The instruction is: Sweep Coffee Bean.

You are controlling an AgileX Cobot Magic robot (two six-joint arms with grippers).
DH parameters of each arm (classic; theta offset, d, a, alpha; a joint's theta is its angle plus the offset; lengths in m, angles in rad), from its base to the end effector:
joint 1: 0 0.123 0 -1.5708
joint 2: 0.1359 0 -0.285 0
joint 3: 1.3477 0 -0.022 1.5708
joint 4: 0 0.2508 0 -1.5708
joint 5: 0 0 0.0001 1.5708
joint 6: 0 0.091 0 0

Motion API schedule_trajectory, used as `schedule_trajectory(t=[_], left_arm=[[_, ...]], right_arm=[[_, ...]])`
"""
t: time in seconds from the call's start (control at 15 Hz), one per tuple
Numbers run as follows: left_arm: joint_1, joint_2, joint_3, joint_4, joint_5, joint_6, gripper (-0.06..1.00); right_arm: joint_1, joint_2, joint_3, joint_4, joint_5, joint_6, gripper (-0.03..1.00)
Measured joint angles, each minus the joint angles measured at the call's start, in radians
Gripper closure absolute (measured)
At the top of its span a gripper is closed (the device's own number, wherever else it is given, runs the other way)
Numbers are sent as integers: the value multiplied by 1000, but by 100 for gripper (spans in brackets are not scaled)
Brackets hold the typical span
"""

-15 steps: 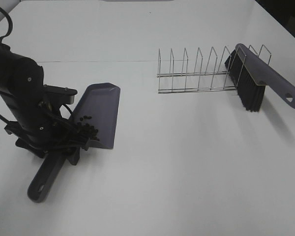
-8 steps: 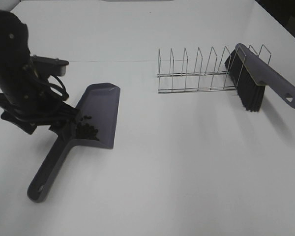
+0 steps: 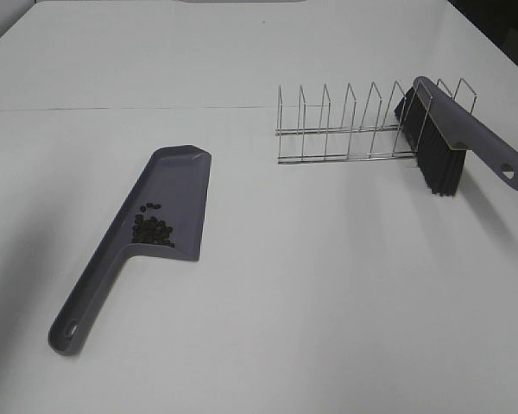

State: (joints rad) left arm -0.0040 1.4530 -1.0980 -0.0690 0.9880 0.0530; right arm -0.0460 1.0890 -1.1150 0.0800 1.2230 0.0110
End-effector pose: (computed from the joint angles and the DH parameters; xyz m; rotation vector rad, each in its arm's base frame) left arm 0.2810 -0.0064 0.2764 0.0398 2.8239 -0.0789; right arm 0.1906 -0.0019 0.3600 0.0892 2.6763 0.0983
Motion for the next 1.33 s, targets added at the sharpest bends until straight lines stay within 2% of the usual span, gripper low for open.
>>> schedule_trajectory(t=[0.13,0.2,0.33,0.53,0.73,0.87,0.93,1.13,1.33], left_arm=[[34,-204,105,4,39,4,26],[37,-249,127,6,51,4,26],[41,-473,222,17,113,5,26],[42,-721,283,59,209,4,26],[37,-851,309,62,195,-18,26],[-9,-935,334,62,182,-26,26],[-22,-1038,347,84,182,-26,26],[-22,-1181,405,133,182,-38,26],[-22,-1342,491,184,182,-91,26]], right_arm=[[0,-174,107,0,0,-1,35],[0,-211,130,0,1,-6,35],[0,-400,245,1,2,-20,35],[0,-676,387,-6,2,-26,35],[0,-864,483,-9,3,-33,35],[0,-954,530,-9,4,-66,35],[0,-1000,538,-10,4,-79,35],[0,-1026,547,-12,3,-80,35],[0,-1084,605,-5,6,-98,35]])
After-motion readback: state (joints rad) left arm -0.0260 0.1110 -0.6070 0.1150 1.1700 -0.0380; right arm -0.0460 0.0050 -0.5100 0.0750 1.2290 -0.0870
